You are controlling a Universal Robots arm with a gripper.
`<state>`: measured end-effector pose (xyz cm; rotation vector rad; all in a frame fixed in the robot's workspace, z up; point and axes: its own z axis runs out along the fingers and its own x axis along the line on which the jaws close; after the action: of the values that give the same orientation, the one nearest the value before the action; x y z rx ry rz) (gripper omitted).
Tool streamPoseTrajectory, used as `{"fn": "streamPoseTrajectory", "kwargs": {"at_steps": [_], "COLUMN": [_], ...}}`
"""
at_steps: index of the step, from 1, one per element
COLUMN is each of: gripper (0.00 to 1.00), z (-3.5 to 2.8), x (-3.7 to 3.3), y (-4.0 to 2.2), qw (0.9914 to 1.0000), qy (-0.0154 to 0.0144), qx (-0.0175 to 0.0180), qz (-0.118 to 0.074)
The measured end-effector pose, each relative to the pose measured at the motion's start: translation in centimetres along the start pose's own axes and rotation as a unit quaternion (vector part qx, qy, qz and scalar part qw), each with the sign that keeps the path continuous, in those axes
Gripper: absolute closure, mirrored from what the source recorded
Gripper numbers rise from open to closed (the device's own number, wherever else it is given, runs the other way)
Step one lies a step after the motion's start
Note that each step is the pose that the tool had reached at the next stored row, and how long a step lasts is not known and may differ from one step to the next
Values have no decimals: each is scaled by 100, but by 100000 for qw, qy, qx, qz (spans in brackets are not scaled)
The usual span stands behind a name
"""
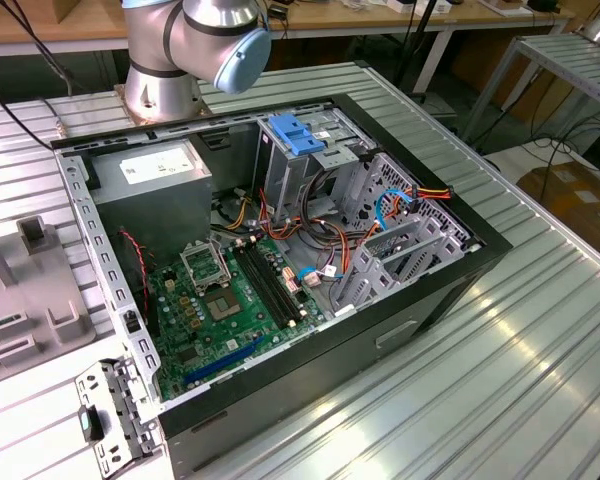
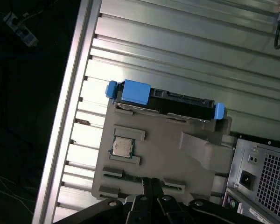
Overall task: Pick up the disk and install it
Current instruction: 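Pick up the disk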
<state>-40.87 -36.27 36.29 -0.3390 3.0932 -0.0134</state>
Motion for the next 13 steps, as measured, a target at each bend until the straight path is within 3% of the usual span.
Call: {"fn": "streamPoseTrajectory", "kwargs": {"at_steps": [2, 13], "gripper": [89, 89], "z": [0, 0], "x": [0, 0], "y": [-1, -1], "qw": [99975, 99912], "qy": [-23, -47], "qx": [-63, -119], "qz": [-2244, -4196]}}
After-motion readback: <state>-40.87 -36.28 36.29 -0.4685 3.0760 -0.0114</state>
